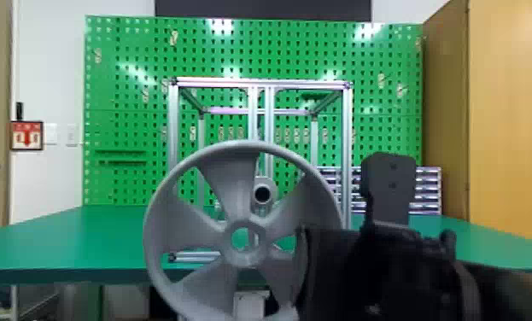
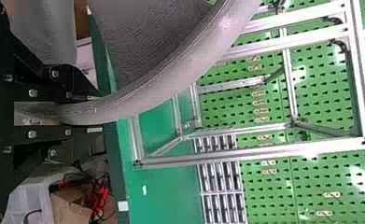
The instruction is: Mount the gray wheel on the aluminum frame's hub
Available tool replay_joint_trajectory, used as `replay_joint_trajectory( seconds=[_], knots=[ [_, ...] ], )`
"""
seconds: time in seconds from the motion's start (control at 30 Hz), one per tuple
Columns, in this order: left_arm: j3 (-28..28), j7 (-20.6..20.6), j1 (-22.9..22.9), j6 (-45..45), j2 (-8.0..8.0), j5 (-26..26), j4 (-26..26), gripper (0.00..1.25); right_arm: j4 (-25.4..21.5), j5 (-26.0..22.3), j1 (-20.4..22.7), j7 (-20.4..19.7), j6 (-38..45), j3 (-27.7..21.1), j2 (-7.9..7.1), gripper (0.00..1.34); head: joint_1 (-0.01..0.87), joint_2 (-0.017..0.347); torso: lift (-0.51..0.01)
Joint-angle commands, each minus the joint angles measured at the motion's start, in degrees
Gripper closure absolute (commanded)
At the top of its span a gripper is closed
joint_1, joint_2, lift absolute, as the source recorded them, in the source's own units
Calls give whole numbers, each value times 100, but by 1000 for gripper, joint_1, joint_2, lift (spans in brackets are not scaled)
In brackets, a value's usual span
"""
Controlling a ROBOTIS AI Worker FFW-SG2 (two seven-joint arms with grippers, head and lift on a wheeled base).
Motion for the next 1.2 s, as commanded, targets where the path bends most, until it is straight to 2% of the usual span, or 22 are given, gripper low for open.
replay_joint_trajectory(
  seconds=[0.0,0.2,0.4,0.73,0.9,1.17],
  knots=[
    [-58,0,-18,38,42,-11,-1,487,215,-234,-305,-189,63,-18,22,1154,-5,6,-499],
    [-84,0,-18,64,77,-11,-1,487,346,-234,-595,-541,-69,43,22,1154,-5,6,-499],
    [-93,0,-10,91,112,-11,-9,487,461,-58,-762,-708,-271,105,22,1154,-5,6,-499],
    [-93,0,8,126,147,-11,-27,487,759,-23,-920,-743,-552,386,22,1156,-5,6,-499],
    [-119,0,-1,126,156,-28,-45,487,953,-181,-999,-743,-579,316,22,1157,-5,6,-499],
    [-119,0,8,179,165,-99,-89,487,962,-234,-999,-743,-587,228,22,1157,-5,6,-499]
  ],
)
